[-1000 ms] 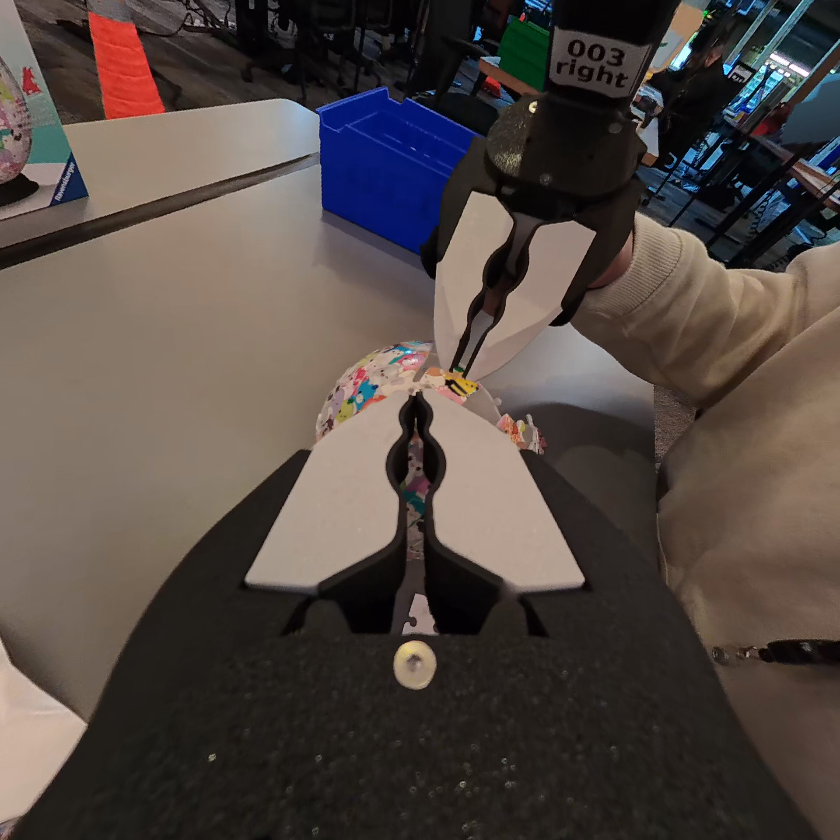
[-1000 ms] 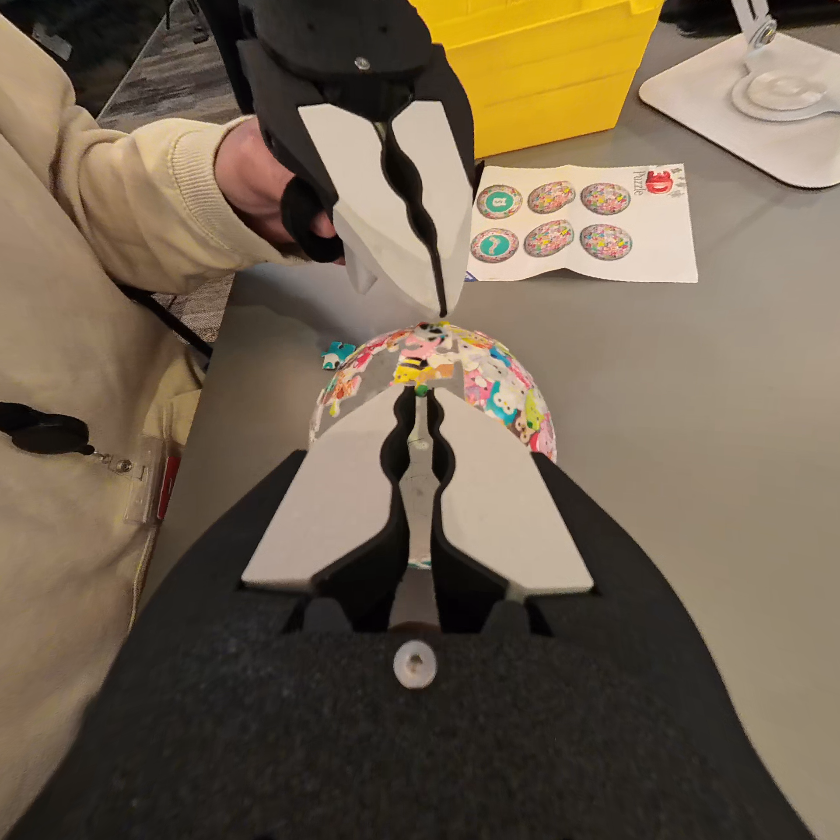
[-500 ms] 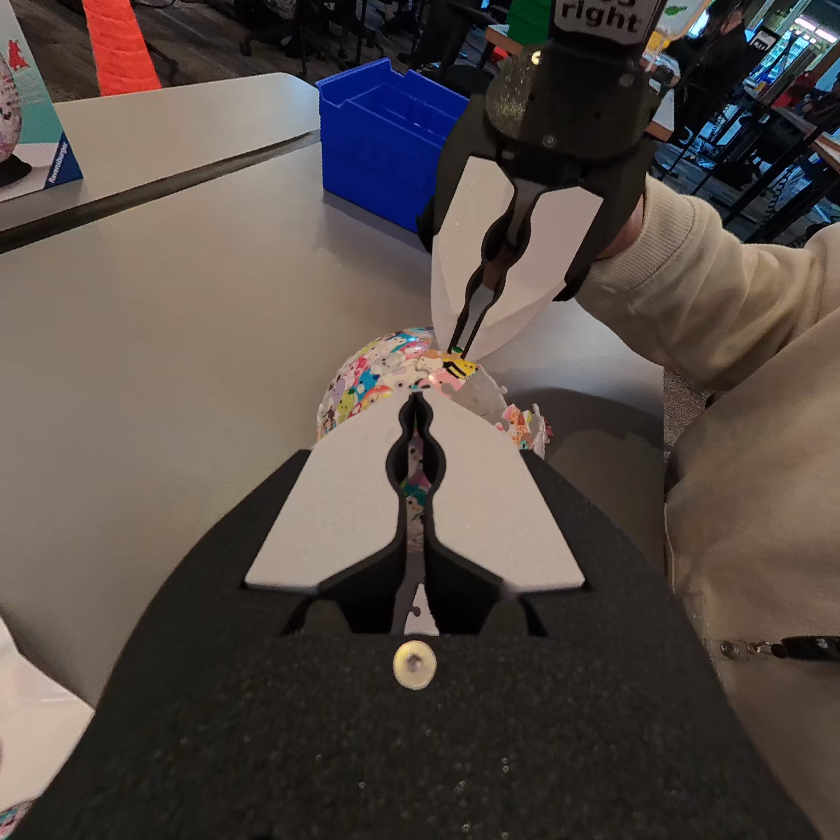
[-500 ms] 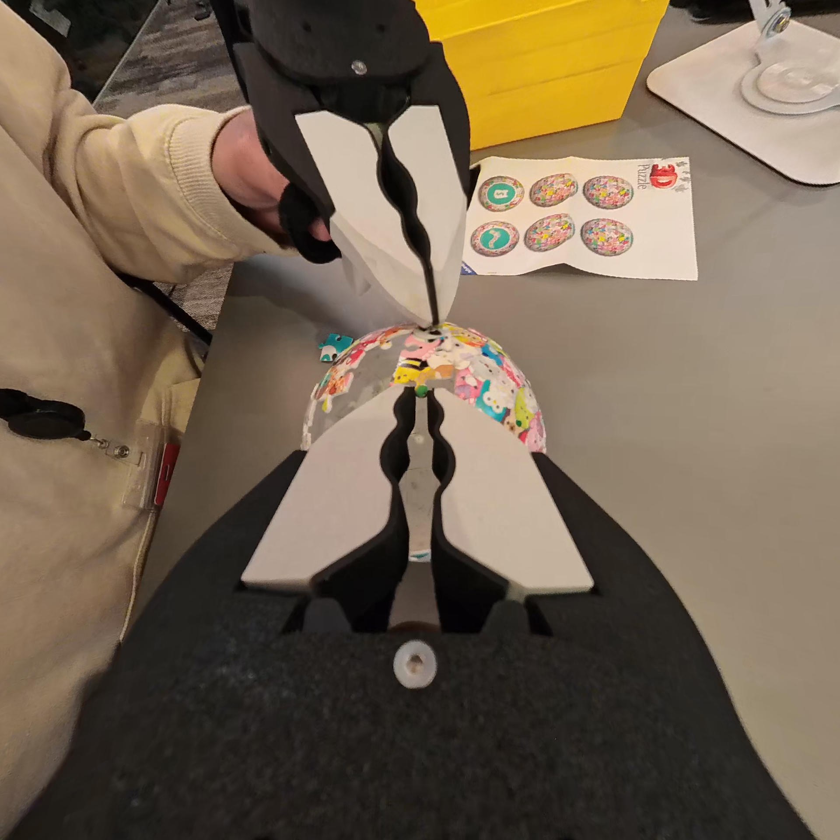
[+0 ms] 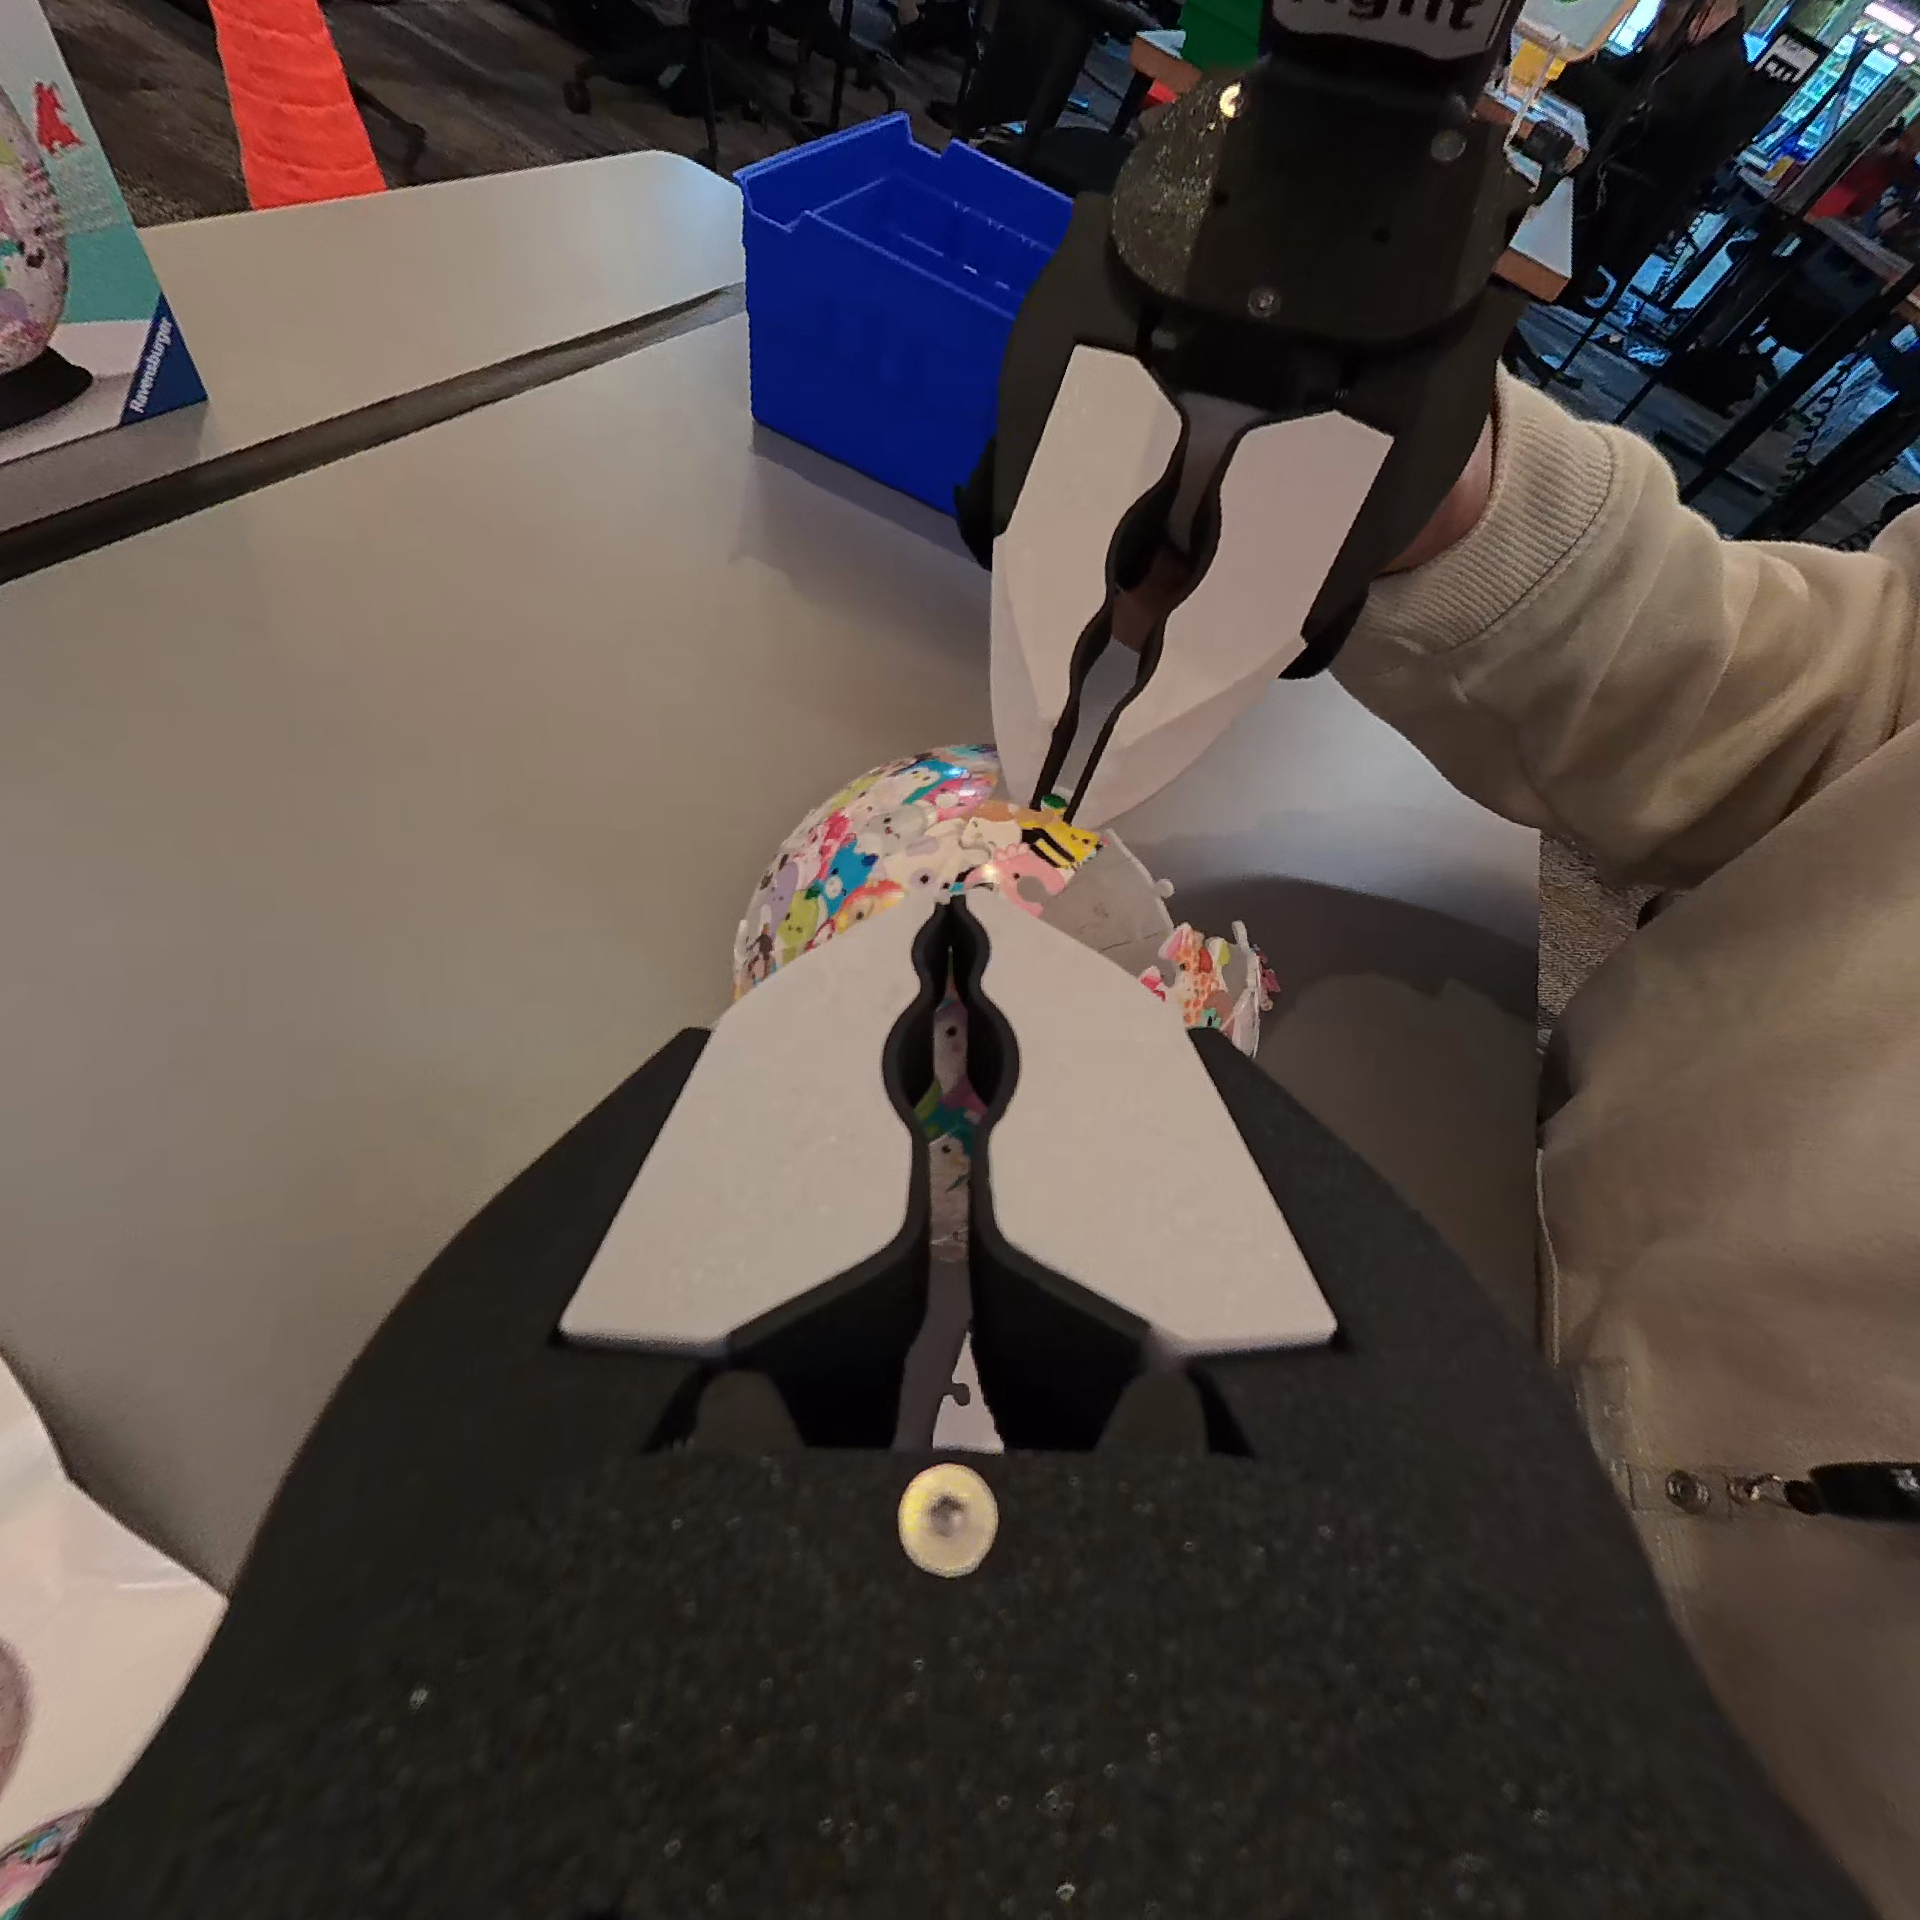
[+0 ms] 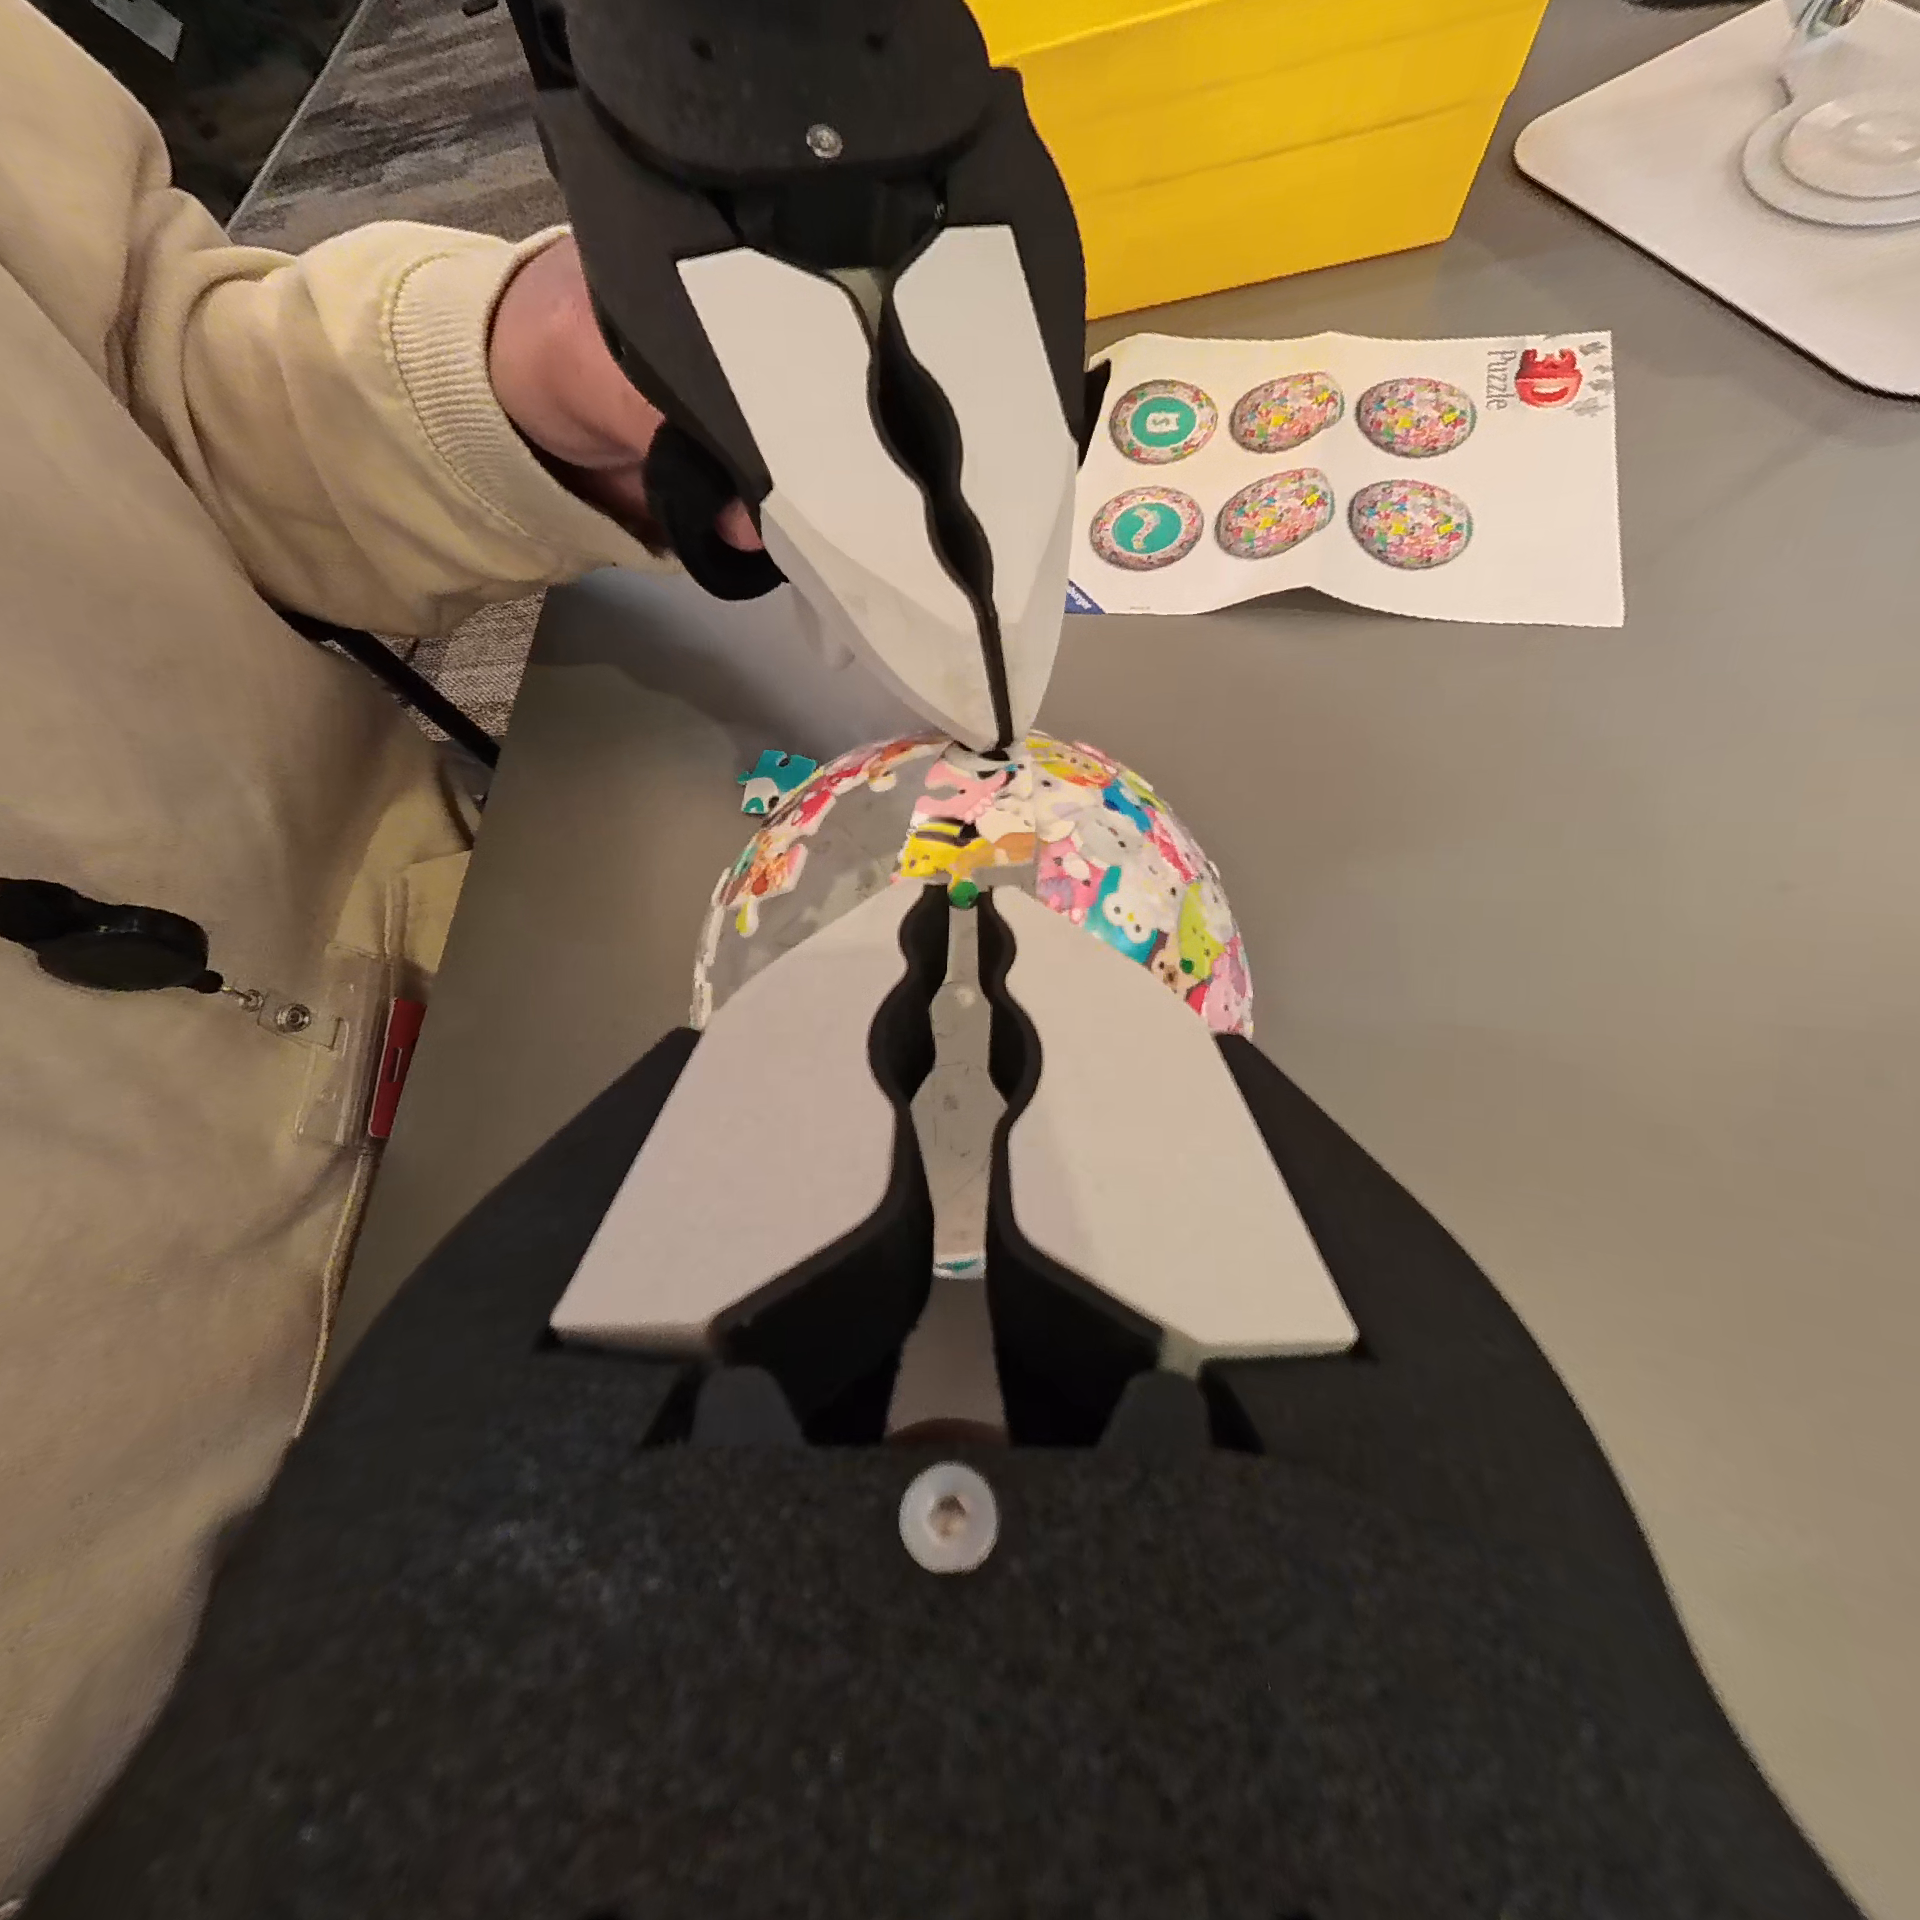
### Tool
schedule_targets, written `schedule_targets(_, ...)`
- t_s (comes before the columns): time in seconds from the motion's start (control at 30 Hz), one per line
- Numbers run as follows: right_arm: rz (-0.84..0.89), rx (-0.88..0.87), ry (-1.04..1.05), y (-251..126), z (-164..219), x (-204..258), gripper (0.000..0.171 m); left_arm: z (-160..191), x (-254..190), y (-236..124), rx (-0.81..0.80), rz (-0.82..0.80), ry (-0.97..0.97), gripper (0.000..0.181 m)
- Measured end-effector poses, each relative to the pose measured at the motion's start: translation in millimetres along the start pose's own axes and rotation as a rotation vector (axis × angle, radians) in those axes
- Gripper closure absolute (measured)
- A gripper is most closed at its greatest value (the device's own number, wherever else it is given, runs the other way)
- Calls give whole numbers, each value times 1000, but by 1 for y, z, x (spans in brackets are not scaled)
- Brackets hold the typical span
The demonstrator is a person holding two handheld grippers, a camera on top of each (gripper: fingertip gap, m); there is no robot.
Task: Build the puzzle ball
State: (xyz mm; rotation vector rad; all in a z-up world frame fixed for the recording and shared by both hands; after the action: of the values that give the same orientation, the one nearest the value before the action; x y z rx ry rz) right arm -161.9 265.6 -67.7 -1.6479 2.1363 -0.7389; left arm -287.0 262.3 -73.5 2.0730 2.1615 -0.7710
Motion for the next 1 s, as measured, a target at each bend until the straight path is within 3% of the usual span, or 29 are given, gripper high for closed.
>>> schedule_targets(1.0,99,-72,-98,-13,-5,7,156,2,-1,0,-3,-18,5,181)
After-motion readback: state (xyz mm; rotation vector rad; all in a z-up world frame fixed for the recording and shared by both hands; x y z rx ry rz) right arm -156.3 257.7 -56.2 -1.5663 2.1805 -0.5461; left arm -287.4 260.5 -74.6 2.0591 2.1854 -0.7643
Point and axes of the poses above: each gripper's, where its closed fingertips meet, y out along the fingers, z out of its underside, x = y × z across the jaws, the point moved 6 cm from there along -y, back along the fingers, and after that the axes turned 14 degrees about z, right-handed, at the moved point
